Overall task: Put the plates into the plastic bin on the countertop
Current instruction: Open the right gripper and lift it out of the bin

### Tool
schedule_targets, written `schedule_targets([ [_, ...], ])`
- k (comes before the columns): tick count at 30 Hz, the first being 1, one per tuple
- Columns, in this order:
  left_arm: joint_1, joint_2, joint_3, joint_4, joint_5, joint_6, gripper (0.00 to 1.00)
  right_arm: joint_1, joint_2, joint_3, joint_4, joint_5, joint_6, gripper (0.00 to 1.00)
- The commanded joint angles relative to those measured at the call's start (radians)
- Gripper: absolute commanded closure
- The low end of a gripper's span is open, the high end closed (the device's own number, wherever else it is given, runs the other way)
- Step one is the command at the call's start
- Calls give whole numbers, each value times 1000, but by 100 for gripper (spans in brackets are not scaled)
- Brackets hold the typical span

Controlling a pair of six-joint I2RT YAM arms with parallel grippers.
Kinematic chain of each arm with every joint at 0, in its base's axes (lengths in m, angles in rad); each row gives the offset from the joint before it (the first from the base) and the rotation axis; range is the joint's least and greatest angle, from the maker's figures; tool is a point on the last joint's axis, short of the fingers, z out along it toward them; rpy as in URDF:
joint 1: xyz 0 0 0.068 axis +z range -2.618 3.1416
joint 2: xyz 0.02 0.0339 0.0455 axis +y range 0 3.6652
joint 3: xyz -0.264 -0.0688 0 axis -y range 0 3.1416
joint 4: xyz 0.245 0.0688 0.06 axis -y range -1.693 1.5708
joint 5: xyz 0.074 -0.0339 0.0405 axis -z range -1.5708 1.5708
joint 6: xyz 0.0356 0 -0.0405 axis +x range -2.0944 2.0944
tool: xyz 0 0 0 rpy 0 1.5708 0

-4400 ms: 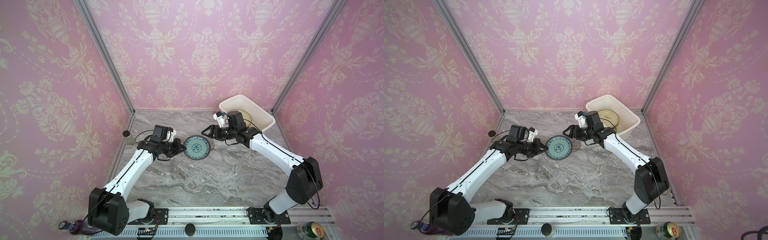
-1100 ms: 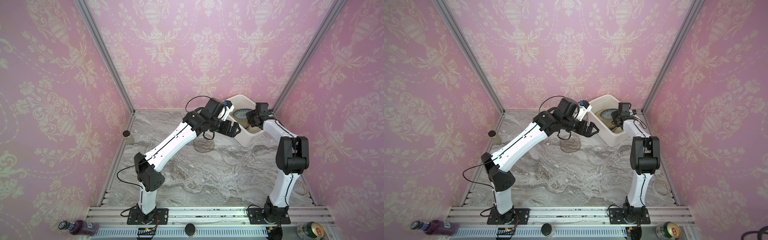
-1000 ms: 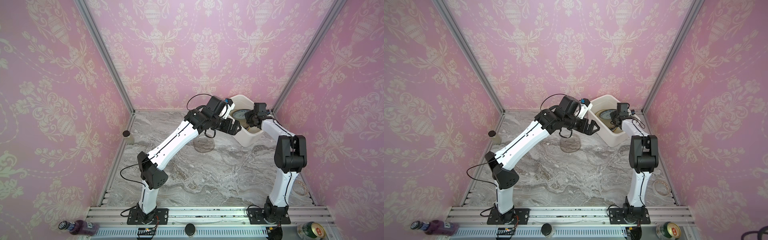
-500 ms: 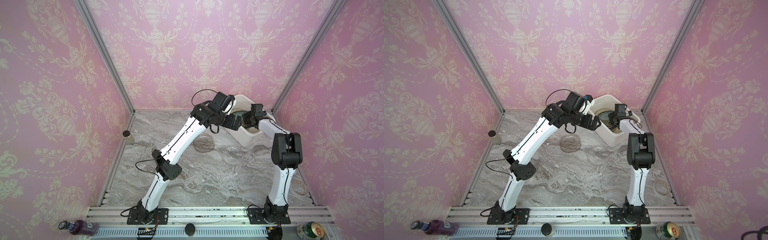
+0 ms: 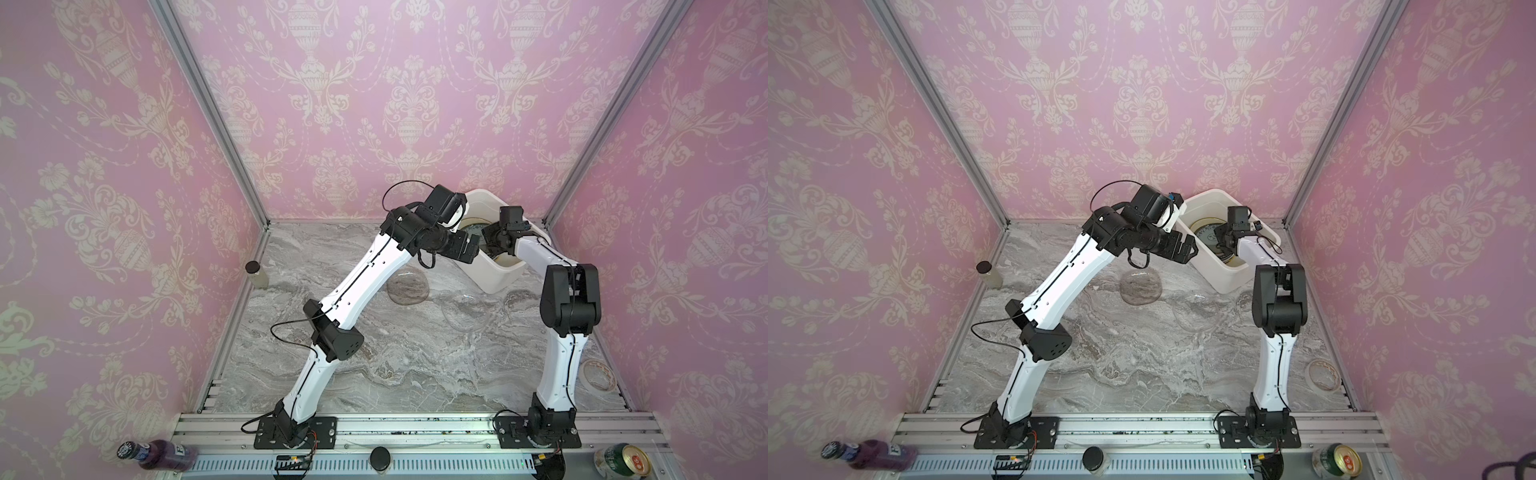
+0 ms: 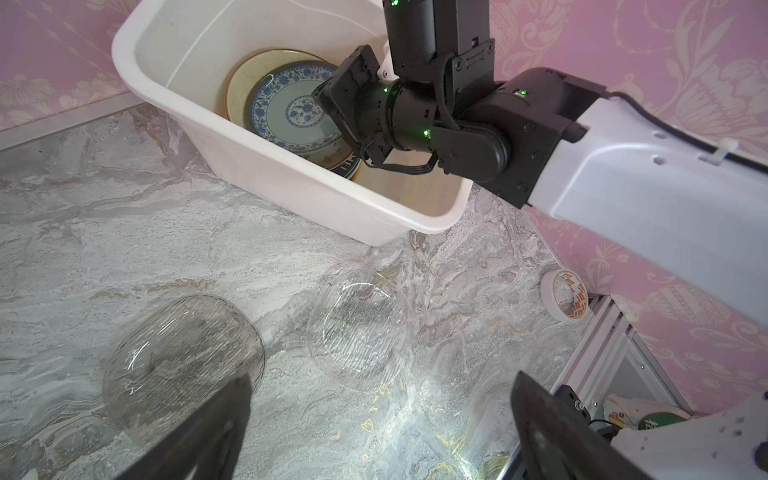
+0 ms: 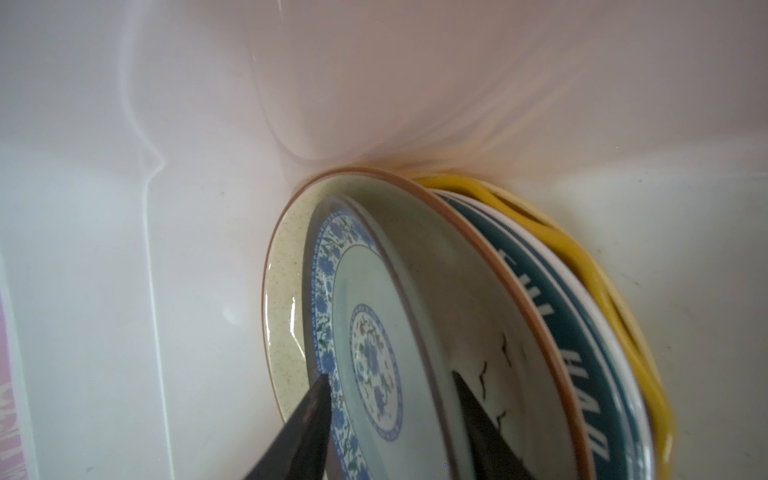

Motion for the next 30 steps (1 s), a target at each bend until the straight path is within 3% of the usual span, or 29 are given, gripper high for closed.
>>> schedule_targets([
  [1,-4,13,23,-21,-33,19,1,3,15,68,-84,34,-81,49],
  [11,16,14,24,-21,-26,17,1,41,73,212,-287,143,-278,40],
  [30,54,26,23,-44,-13,28,1,60,87,317,-394,255,-436,33],
])
